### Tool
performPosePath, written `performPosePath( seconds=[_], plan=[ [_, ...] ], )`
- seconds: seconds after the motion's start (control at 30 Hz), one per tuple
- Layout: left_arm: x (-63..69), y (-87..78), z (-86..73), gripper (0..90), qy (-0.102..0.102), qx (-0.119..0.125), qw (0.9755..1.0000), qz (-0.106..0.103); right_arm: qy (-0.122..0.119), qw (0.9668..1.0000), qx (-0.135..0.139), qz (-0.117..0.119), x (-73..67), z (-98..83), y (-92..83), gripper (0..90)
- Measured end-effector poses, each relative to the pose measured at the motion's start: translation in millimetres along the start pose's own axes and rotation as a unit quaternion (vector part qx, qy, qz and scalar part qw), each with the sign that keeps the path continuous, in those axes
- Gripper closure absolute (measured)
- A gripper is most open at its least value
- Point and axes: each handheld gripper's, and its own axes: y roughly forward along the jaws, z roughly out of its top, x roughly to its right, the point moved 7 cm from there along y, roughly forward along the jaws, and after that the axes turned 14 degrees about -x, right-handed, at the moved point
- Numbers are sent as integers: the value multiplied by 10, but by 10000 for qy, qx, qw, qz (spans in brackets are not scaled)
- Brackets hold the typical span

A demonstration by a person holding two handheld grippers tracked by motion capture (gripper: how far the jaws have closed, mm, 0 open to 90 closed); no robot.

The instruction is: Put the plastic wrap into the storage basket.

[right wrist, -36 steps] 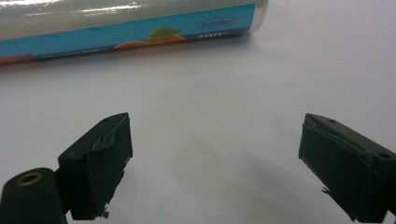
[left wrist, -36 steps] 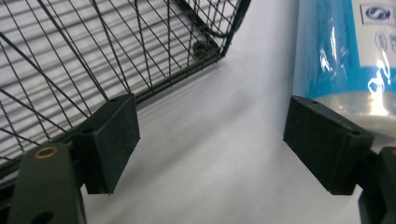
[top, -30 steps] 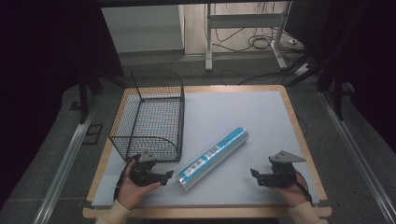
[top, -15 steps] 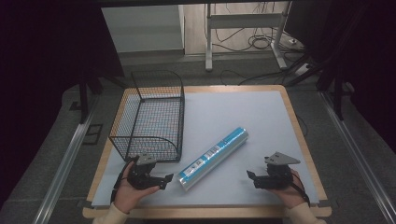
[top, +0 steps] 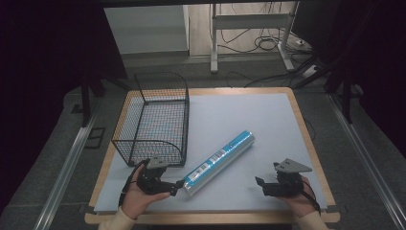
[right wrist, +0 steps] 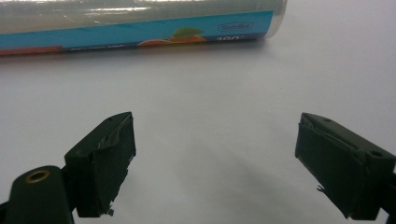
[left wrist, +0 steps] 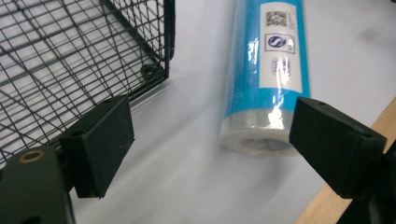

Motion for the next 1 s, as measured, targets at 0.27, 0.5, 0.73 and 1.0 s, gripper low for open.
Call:
performPosePath(
  seconds=[0.27,0.5,0.73,1.0],
  plan=[
    [53,0,87,147,37,-43,10000,20,-51,10000,-31,35,-14,3,27,125],
    [159,-9,157,150,223,-119,9997,55,-48,10000,-49,9,-8,-3,27,127],
    [264,9,303,151,210,-105,9997,71,-24,10000,-53,26,-20,-10,21,126],
    [320,8,452,150,300,-124,9995,39,-32,10000,-15,20,-44,6,24,127]
  ],
)
